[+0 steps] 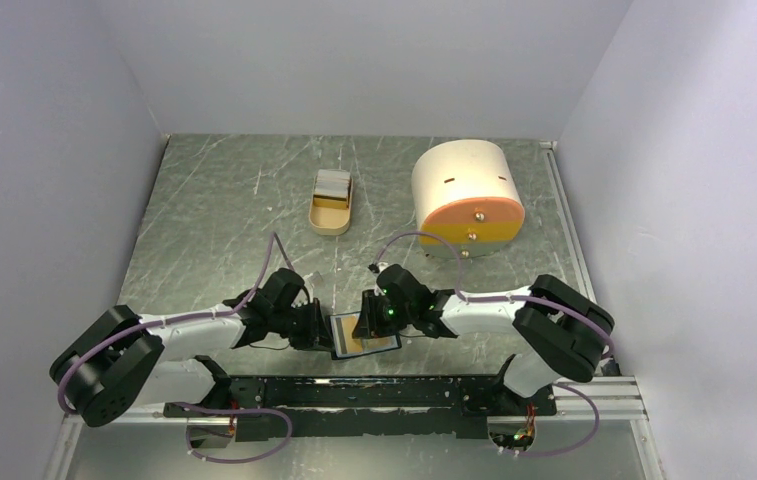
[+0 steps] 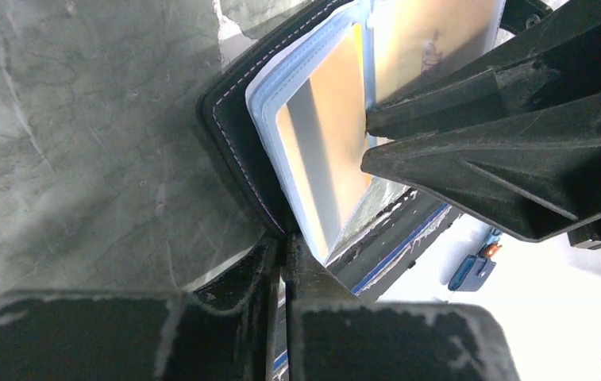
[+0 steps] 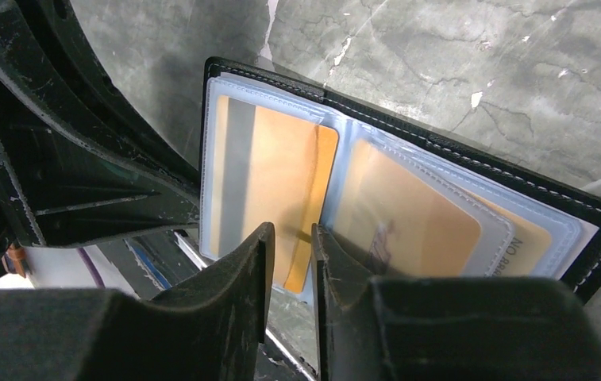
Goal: Put the credit cards into the card holder
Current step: Insert the credit card into the card holder, then close the card holder at the center of the board.
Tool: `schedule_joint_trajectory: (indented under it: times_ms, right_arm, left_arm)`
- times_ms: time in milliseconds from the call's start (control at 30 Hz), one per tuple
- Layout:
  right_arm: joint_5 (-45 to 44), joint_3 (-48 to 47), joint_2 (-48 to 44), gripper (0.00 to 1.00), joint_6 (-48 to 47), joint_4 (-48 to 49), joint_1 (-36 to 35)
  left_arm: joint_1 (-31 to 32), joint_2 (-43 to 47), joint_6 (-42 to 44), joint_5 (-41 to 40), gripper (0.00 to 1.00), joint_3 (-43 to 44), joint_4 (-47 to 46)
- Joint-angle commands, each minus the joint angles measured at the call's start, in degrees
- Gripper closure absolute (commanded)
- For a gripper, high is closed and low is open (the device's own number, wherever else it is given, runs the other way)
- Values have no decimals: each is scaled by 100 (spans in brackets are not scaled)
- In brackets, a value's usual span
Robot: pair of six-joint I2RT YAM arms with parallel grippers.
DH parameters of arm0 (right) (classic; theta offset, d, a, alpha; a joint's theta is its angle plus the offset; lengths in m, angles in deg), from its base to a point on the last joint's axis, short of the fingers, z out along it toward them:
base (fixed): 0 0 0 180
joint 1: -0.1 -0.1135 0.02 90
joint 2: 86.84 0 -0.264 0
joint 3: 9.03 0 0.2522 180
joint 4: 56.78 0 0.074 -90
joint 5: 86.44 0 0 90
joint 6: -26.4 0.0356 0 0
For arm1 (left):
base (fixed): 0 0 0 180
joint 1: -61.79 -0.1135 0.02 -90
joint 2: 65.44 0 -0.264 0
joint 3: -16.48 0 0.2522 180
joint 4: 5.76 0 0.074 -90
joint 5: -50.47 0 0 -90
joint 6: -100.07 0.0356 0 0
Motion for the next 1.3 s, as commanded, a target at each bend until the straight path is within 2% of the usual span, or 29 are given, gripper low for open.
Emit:
schedule_joint_trajectory:
  times_ms: [0,67,167,533,933,1067,1267]
  right_arm:
    - [-58,-46,-78,69,-92,-179,-39]
    - [-199,-73,-212,66,-164,-401,-44]
    - [-528,-145,-570,63,-307,-905,-41]
    - [-2311,-530,-1891,62,-486,-3127,-38]
    - [-2900,-643,-1718,59,-607,-3443,-36]
    - [-2982,-572,-1672,64,-672,-3375,-37]
    - [-2831,-415,-1554,81,-707,-3069,-30]
  left_arm:
    - [7,26,-68,53,91,8,-173]
    - [4,79,-84,1,91,32,-72]
    - [7,254,-149,-78,85,41,105]
    - [11,1335,-452,-1094,73,277,1293]
    - [12,825,-452,-833,57,139,722]
    - [11,741,-463,-747,54,68,470]
    - [12,539,-520,-514,54,44,9]
